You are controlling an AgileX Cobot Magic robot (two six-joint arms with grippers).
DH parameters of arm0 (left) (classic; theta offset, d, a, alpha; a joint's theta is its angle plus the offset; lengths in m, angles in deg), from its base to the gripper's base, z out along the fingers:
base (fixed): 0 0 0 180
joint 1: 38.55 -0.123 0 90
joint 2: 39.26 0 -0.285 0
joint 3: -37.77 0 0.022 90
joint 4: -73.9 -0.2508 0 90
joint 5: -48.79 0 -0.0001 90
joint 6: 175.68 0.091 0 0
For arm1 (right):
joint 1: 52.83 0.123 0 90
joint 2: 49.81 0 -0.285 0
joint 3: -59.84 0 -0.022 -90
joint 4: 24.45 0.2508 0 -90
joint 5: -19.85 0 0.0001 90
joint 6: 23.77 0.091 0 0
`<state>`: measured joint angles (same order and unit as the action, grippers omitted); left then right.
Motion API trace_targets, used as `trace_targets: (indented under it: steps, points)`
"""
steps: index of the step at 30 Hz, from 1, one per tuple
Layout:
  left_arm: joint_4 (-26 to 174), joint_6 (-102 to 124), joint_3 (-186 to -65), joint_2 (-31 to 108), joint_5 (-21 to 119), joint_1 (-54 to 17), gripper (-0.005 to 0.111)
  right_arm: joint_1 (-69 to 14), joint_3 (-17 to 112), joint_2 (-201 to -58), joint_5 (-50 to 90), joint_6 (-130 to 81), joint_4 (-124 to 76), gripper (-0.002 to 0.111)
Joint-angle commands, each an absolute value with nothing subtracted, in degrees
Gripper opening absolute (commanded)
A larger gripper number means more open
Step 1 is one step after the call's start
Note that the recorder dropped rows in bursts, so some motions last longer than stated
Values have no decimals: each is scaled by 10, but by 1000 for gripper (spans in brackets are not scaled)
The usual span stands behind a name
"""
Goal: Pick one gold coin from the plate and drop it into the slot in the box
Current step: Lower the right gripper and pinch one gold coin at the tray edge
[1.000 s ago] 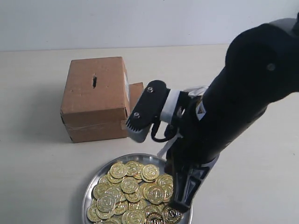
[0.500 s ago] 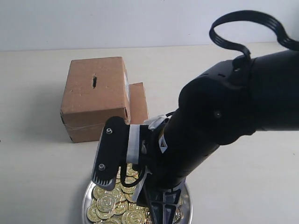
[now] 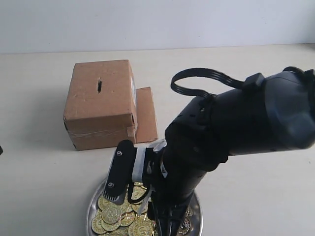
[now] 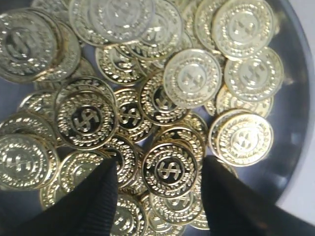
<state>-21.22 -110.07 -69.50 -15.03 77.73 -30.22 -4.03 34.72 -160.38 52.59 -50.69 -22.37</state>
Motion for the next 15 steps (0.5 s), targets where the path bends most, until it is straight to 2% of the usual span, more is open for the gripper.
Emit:
trace_targets:
  steps: [1, 9, 15]
  points:
    - [-213, -1098, -696, -149, 776, -298, 0, -40, 351, -1607, 509, -391, -285, 50]
    - [-213, -1098, -696, -149, 776, -298, 0, -40, 384, -1631, 534, -321, -273, 48]
    - [-213, -1098, -696, -149, 776, -298, 0, -40, 431, -1635, 578, -481, -142, 48]
